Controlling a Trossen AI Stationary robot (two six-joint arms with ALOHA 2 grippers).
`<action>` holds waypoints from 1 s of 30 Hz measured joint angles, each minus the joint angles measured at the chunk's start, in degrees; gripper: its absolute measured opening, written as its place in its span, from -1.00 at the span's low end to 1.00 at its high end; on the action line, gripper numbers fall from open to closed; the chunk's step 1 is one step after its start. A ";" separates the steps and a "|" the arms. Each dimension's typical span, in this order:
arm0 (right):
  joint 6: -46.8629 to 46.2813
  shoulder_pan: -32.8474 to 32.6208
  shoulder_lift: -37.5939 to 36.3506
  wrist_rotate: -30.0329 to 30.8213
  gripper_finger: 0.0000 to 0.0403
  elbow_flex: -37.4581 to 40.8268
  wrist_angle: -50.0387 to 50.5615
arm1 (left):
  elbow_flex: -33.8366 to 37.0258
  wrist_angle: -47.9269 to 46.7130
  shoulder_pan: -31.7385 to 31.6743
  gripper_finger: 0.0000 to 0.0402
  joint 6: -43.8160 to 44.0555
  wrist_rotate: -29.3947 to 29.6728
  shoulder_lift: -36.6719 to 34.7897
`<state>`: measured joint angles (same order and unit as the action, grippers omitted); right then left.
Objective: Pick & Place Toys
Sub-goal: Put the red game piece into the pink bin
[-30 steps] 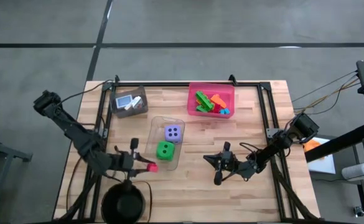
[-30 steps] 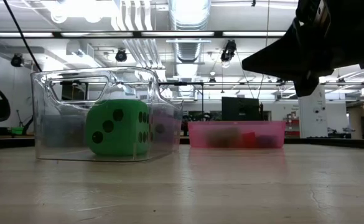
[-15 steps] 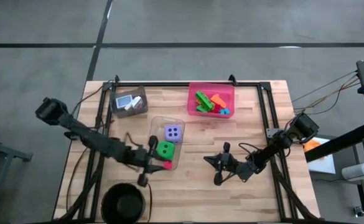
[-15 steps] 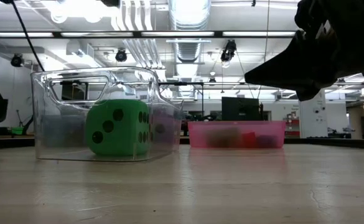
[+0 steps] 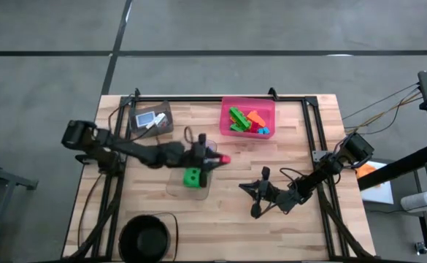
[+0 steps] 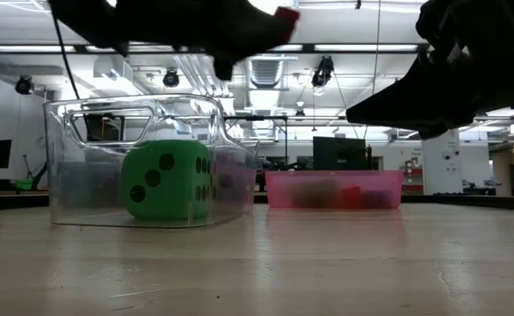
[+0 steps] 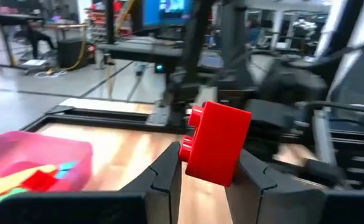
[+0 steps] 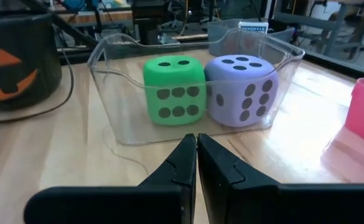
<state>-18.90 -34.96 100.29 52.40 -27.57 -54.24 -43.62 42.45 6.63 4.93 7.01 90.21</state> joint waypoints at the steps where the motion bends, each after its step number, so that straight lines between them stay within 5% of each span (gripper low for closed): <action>1: 0.70 0.05 0.00 -0.02 -0.91 0.00 0.00 | -0.88 -0.10 -1.46 -0.57 0.00 -0.63 1.05; 20: 7.41 0.06 0.00 -0.14 -0.91 0.00 -0.13 | -29.20 -29.89 -22.55 -0.57 4.42 -2.22 23.30; 30: 8.33 0.17 0.00 -1.44 -0.91 -0.07 -0.45 | -34.01 -38.95 -26.66 -0.54 5.43 -2.15 26.21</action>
<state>-10.57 -34.79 100.29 50.96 -27.64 -54.69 -77.63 3.50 -20.03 10.36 4.87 116.42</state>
